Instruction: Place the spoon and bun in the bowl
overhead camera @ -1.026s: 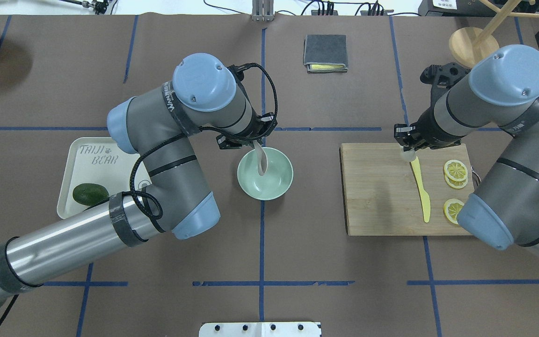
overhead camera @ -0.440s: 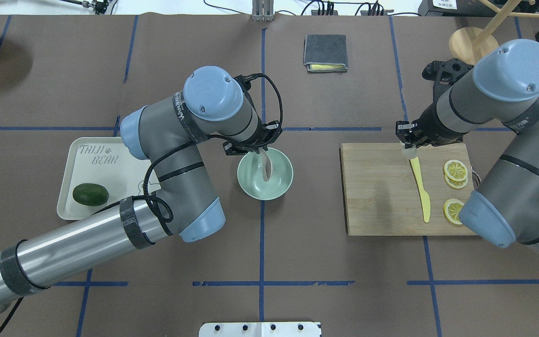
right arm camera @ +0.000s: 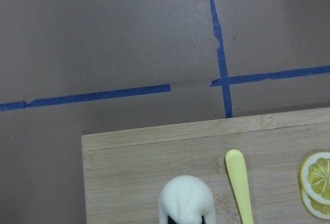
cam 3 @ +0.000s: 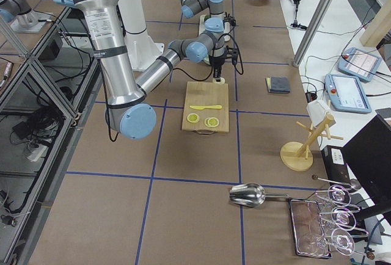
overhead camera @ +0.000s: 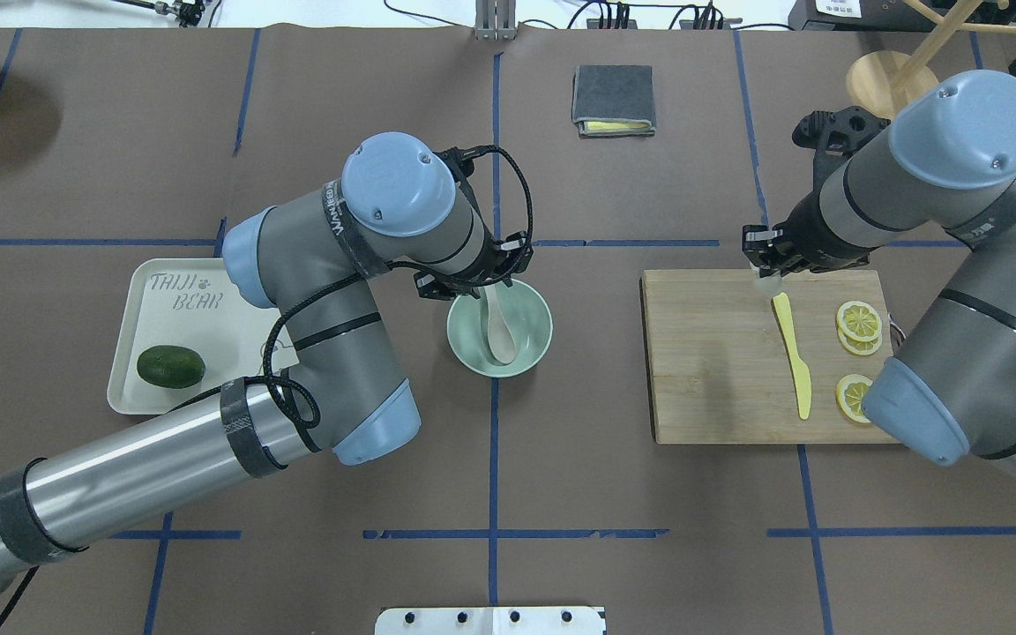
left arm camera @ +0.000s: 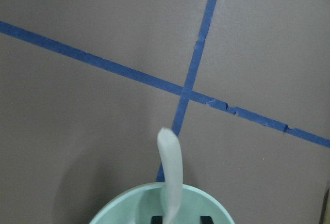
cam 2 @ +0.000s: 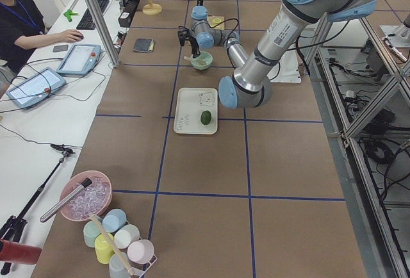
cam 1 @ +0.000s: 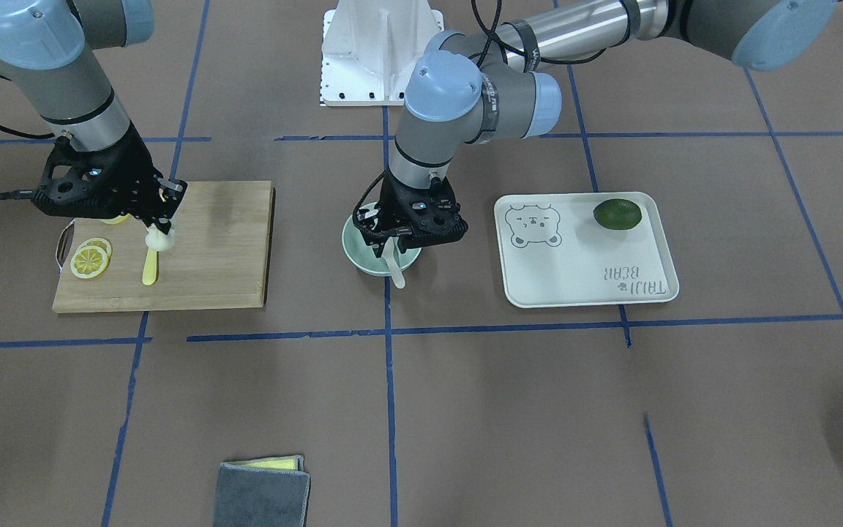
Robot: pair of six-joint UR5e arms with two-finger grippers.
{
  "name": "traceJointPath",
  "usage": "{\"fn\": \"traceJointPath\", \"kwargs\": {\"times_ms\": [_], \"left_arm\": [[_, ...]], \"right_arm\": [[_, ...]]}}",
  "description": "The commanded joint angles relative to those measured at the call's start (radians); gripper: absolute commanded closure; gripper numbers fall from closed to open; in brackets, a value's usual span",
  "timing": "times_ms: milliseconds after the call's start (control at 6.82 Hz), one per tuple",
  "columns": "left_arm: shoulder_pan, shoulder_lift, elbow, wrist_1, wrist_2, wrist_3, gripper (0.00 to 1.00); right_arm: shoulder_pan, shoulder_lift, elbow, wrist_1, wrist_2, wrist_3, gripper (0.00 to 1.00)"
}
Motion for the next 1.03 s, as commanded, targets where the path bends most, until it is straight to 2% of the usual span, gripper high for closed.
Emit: {"fn": "traceJointPath", "kwargs": {"times_ms": [0, 147, 293, 733, 879], "left_arm": [[-0.005, 0.058, -0.12, 0.074, -0.004, 0.078, 0.0], [-0.042, 0.066, -0.186, 0.215, -0.004, 0.211, 0.0], [-0.089, 0.108, -0.254, 0.282, -0.004, 0.305, 0.0], [-0.246, 0.243, -0.392, 0.376, -0.004, 0.621, 0.0], [-0.296, 0.28, -0.412, 0.376, -0.004, 0.713, 0.0]], "right_arm": [[-0.012, 0.038, -0.004, -0.003, 0.009, 0.008, 1.0], [-0.047, 0.096, -0.014, -0.04, 0.004, 0.017, 1.0], [-0.076, 0.165, -0.033, -0.076, 0.004, 0.02, 1.0], [-0.19, 0.356, -0.166, -0.077, -0.015, 0.141, 1.0], [-0.228, 0.43, -0.251, -0.074, -0.049, 0.168, 1.0]]}}
